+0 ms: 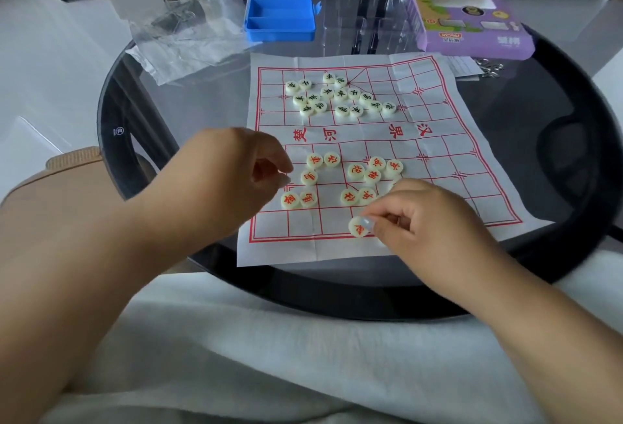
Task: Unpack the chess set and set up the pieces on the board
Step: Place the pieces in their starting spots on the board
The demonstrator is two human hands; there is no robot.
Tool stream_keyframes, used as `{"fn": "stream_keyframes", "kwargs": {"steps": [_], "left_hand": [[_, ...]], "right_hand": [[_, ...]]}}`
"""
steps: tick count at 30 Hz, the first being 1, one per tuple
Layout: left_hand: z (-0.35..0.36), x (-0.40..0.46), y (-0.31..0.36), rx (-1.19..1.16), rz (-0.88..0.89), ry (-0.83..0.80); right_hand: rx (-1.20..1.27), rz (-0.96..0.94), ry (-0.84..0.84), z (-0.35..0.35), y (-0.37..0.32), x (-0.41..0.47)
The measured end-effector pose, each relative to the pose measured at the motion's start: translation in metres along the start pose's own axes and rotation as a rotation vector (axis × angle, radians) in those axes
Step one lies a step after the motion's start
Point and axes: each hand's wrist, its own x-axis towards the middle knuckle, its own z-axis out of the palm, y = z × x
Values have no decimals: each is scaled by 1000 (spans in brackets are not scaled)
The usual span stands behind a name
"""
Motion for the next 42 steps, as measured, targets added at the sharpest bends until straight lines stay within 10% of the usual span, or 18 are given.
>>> {"fn": "stream_keyframes", "kwargs": {"steps": [5, 42], "left_hand": [[3, -2, -22, 170, 252, 36], [43, 26, -81, -57, 74, 36]], "right_hand": [[-69, -118, 69, 16, 1, 2], [-6, 13, 96, -50, 46, 52]]}}
